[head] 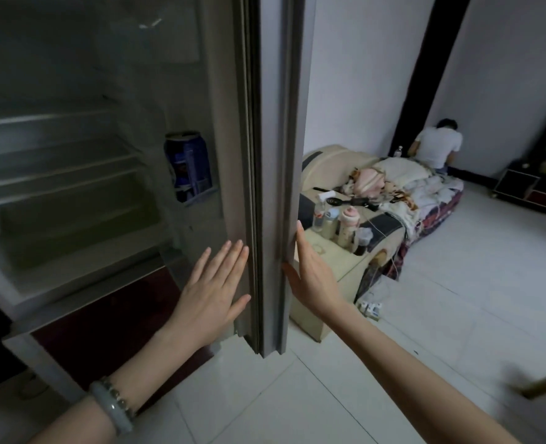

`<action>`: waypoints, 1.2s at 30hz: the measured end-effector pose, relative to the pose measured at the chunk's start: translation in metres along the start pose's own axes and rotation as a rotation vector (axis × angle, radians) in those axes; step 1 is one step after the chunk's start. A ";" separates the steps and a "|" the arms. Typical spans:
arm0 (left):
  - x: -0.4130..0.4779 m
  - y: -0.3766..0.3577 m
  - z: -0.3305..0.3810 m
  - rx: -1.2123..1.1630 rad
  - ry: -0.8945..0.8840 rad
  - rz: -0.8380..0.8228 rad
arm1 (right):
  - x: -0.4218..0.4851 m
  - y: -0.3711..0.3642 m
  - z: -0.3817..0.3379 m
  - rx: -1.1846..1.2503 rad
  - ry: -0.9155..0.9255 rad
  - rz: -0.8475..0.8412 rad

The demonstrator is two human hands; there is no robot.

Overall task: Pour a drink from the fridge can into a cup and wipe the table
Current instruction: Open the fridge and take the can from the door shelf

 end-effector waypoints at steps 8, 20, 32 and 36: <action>0.076 -0.039 0.030 -0.005 -0.104 0.044 | 0.018 0.010 0.090 -0.103 -0.248 -0.011; 0.183 -0.088 0.061 0.018 -0.329 0.110 | 0.065 0.011 0.195 -0.054 -0.359 -0.027; 0.282 -0.121 0.080 -0.007 -0.319 0.131 | 0.121 -0.005 0.282 0.087 -0.353 -0.056; 0.311 -0.132 0.081 -0.019 -0.287 0.116 | 0.140 -0.019 0.310 0.046 -0.375 -0.143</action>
Point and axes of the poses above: each hand's wrist, its own x-axis towards the middle knuckle, its own y-axis out of the back of the hand, z = x × y, the point moved 10 cm from there along x, towards the middle knuckle, and after that the axes turned 3 degrees about y, right-handed, at the moved point
